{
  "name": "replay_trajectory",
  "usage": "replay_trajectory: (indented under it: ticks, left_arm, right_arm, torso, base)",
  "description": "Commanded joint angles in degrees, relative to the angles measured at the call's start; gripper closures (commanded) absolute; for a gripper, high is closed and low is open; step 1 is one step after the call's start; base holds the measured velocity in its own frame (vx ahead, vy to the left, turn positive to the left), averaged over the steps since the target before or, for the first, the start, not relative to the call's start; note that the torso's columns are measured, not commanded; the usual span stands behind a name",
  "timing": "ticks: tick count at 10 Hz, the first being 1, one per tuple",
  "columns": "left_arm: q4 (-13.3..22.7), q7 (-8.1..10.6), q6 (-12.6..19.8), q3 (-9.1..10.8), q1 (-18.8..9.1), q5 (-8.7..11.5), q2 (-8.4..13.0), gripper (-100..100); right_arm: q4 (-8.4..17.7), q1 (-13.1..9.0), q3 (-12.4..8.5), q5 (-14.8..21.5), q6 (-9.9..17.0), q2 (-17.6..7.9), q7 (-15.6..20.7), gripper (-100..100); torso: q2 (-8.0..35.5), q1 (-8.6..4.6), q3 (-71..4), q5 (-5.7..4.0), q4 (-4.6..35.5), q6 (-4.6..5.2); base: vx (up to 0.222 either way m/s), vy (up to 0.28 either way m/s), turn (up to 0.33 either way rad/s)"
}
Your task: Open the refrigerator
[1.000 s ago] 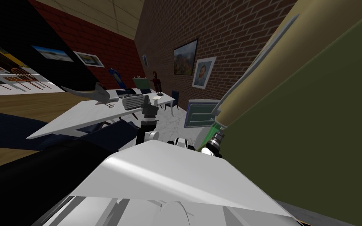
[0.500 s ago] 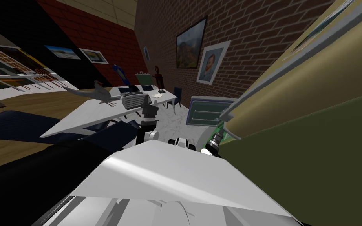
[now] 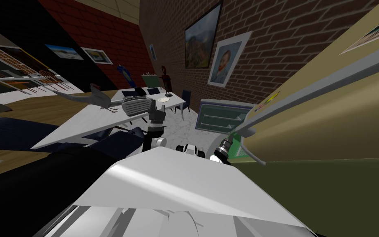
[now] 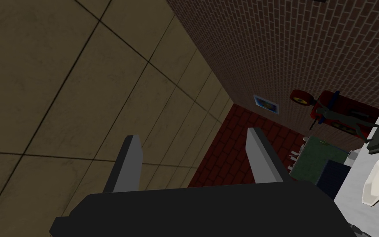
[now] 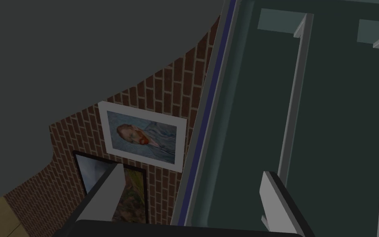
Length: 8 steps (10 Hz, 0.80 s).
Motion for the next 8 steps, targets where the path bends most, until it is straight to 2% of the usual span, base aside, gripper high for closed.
replay_trajectory:
  ticks: [1,2,3,5,8]
  left_arm:
    - [0.0,0.00,0.0,0.00,0.0,0.0,0.0,0]
    - [0.0,0.00,0.0,-0.01,0.0,0.0,0.0,0]
    - [0.0,0.00,0.0,-0.01,0.0,0.0,0.0,0]
    - [0.0,0.00,0.0,-0.02,0.0,0.0,0.0,0]
    - [0.0,0.00,0.0,-0.01,0.0,0.0,0.0,0]
  right_arm:
    - [1.5,0.1,0.3,0.6,-1.3,-0.5,-1.4,100]
    - [0.7,0.2,0.2,0.4,-0.6,-0.3,-0.6,100]
    - [0.7,0.0,-0.4,0.1,-1.1,0.7,0.3,100]
    - [0.5,-0.2,-1.2,-0.2,-1.3,1.8,1.4,100]
    - [0.4,-0.6,-2.2,-0.6,-1.7,3.5,3.2,100]
  torso:
    - [0.0,0.22,0.0,0.07,0.0,0.00]
    - [0.0,0.29,0.0,0.09,0.0,0.00]
    - [-0.1,0.20,0.0,0.08,0.0,0.00]
    - [-0.7,0.43,-0.4,0.14,-0.2,0.00]
    - [-0.1,-0.02,-0.1,0.01,0.0,0.00]
  base:
    - [-0.044,0.022,0.042]
    - [-0.029,0.013,0.007]
    - [0.095,0.096,-0.066]
    - [0.197,0.151,-0.069]
    - [0.200,0.135,-0.041]
